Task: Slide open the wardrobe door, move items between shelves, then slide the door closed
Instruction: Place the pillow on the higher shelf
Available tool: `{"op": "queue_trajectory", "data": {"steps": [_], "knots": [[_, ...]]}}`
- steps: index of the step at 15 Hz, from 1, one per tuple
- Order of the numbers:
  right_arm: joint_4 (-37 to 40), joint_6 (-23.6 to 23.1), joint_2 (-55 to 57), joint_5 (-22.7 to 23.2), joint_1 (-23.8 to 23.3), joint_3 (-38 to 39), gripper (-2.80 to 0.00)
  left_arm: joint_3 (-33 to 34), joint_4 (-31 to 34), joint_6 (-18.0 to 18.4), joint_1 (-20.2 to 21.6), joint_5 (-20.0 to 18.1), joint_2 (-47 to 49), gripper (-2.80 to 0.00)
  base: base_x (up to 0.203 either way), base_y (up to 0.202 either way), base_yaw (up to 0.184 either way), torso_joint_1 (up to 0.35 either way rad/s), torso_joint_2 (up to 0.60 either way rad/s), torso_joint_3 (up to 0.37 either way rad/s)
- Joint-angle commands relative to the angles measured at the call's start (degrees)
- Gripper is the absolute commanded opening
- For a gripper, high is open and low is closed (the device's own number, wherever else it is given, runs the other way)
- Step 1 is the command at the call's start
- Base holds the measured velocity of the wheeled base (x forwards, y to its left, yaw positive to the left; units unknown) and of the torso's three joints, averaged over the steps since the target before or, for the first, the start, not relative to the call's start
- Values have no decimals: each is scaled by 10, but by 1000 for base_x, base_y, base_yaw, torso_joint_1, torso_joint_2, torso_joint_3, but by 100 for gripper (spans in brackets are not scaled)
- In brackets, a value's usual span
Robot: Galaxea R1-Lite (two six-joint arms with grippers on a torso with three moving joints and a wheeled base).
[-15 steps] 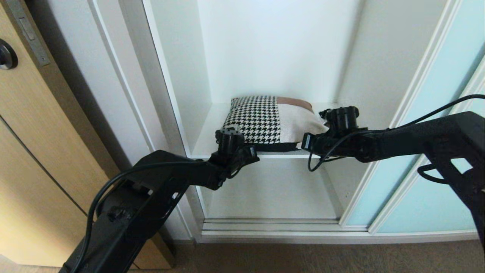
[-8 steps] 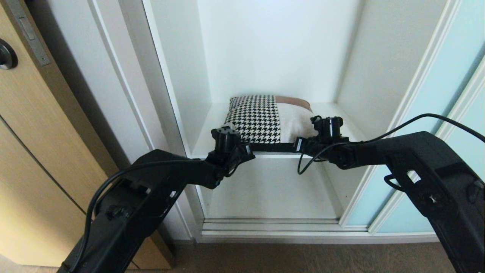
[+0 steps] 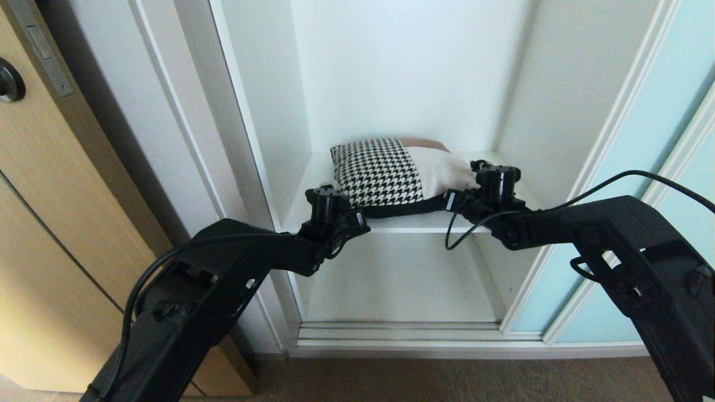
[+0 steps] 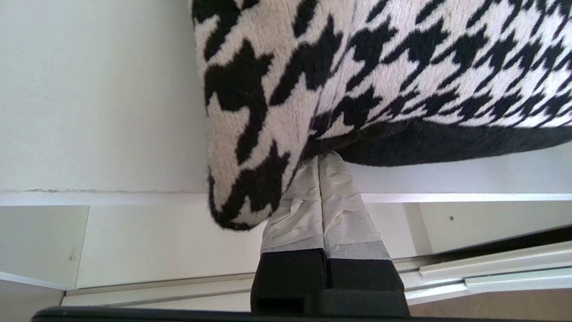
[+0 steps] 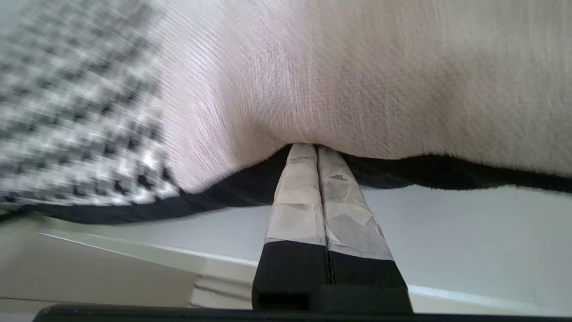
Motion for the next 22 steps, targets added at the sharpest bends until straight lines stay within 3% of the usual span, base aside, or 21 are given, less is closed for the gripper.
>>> {"op": "queue_trajectory", "data": {"steps": [1, 3, 7, 12, 16, 19, 22], "knots": [[-5, 1, -19, 2, 2, 1, -280, 0, -2, -1, 2, 1, 2, -280, 0, 0, 0, 0, 0, 0], [-20, 7, -9, -5, 7, 3, -280, -1, -1, 2, 7, -3, 6, -280, 0, 0, 0, 0, 0, 0], [-24, 9, -11, -75, 16, 15, -280, -2, -1, 18, 43, -33, 3, -280, 0, 0, 0, 0, 0, 0], [-36, 33, -40, -76, 30, 73, -280, -2, -24, 38, 70, -46, 4, -280, 0, 0, 0, 0, 0, 0], [-74, 37, -70, -64, 58, 146, -280, 1, -54, 37, 69, -34, -2, -280, 0, 0, 0, 0, 0, 0], [-113, 35, -134, -64, 72, 238, -280, 14, -54, 37, 56, 11, -38, -280, 0, 0, 0, 0, 0, 0], [-124, 33, -250, -65, 77, 330, -280, 93, -51, 40, 40, 14, -129, -280, 0, 0, 0, 0, 0, 0]]}}
